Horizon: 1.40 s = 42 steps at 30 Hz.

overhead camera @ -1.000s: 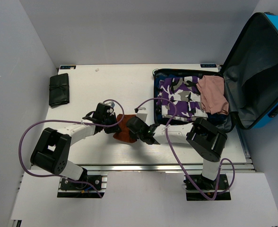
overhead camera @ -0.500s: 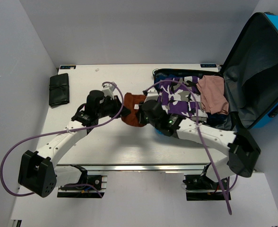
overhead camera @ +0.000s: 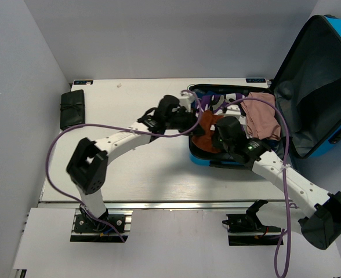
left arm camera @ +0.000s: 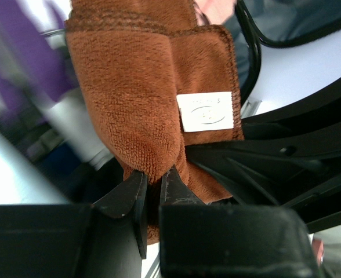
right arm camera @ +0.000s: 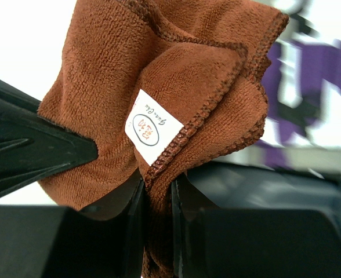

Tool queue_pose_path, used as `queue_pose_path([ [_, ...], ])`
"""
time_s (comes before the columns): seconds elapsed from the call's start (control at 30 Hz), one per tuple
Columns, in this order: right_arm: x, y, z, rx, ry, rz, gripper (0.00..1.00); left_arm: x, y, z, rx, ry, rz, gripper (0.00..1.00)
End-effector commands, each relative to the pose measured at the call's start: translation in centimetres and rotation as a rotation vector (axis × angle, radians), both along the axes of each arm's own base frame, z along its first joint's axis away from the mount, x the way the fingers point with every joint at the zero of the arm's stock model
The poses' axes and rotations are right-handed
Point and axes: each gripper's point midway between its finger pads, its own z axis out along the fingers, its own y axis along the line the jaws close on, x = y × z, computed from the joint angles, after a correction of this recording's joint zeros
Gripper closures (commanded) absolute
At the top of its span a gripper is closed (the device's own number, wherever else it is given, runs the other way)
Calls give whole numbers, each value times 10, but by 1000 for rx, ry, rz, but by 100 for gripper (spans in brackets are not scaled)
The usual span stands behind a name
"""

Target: Pack the luggage

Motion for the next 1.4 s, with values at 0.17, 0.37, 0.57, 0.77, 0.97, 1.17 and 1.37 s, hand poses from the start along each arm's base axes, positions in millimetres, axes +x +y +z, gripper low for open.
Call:
queue_pose_path([
  [0.17,-3,-114,-29,-161,79,-295,100,-13,-85,1,25,-37,-156,100],
  [0.37,-11,-171,-45,-161,125,-453,100,-14,-137,-13,58,-17,-226,100],
  [0.57,-23,-236,-55,-216,178,-589,100,-41,-168,-19,33,-12,-280,96],
  [0.77,-31,-274,-58,-187,261,-681,100,-71,-213,-23,-21,12,-349,96],
  [0.97,-36,-302,-38,-206,277,-682,100,-73,-231,-20,-67,35,-317,96],
  [1.17,-29,-313,-39,-185,340,-611,100,-82,-243,-12,-110,65,-292,98],
  [1.37,-33,-320,-60,-173,418,-630,100,-81,-235,-40,-16,94,-227,100],
])
